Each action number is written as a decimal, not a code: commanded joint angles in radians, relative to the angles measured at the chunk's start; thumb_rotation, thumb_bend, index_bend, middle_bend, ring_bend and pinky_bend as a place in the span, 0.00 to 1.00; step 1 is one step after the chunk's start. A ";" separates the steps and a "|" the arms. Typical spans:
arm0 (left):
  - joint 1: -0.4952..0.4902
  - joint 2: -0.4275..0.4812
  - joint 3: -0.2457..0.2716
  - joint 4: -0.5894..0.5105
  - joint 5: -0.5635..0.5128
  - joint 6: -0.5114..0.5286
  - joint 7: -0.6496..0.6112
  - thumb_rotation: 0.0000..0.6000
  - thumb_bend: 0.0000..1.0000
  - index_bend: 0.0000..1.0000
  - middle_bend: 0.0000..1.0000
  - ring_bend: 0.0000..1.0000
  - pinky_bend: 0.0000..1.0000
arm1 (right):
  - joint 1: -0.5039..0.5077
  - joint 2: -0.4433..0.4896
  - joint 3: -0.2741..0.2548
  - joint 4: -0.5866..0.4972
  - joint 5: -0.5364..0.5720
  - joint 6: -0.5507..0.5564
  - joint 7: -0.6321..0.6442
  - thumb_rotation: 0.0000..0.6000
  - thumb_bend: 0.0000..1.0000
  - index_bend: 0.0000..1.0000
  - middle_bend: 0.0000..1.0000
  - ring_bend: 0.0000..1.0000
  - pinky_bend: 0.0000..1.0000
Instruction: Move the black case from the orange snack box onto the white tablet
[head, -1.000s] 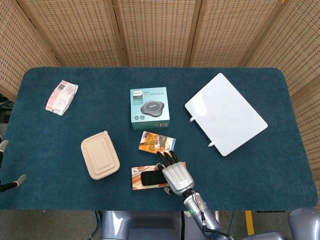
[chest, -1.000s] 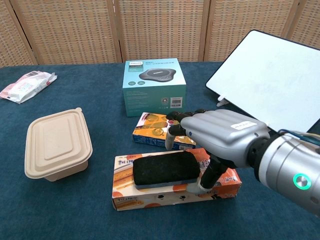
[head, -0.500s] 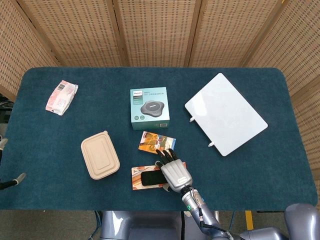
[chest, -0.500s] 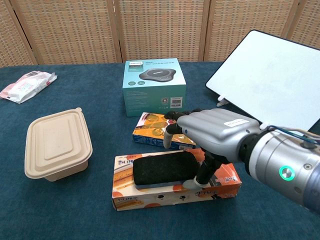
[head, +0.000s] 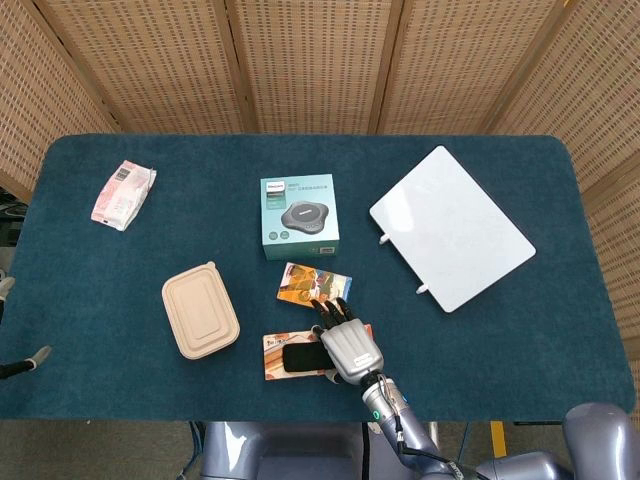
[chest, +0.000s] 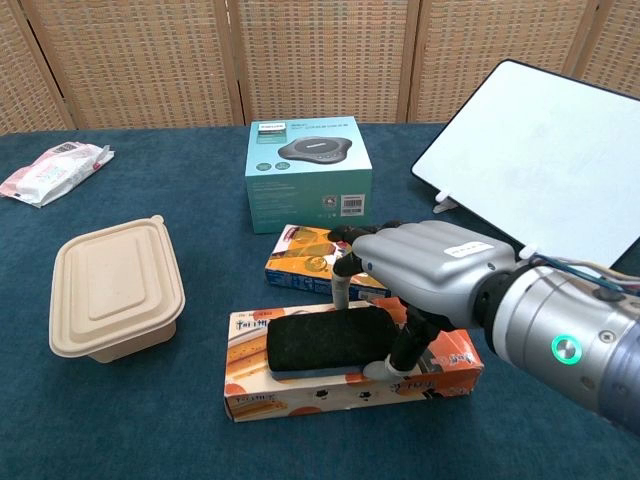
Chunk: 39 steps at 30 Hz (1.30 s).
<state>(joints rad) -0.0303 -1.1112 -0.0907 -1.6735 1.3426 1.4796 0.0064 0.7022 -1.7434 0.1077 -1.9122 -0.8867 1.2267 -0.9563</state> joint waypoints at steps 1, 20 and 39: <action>0.000 0.000 0.000 -0.001 0.000 0.000 0.001 1.00 0.16 0.00 0.00 0.00 0.00 | 0.002 0.000 -0.002 0.000 -0.002 0.003 0.002 1.00 0.25 0.40 0.00 0.00 0.00; 0.000 -0.001 0.002 -0.002 0.000 0.000 0.004 1.00 0.16 0.00 0.00 0.00 0.00 | 0.012 0.003 -0.005 0.010 -0.009 0.035 0.014 1.00 0.25 0.46 0.00 0.00 0.00; 0.002 -0.006 0.002 -0.005 0.001 0.008 0.013 1.00 0.16 0.00 0.00 0.00 0.00 | -0.022 0.106 0.043 -0.025 -0.048 0.121 0.071 1.00 0.25 0.47 0.00 0.00 0.00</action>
<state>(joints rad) -0.0281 -1.1167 -0.0888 -1.6785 1.3438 1.4872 0.0198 0.6838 -1.6453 0.1465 -1.9357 -0.9316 1.3427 -0.8906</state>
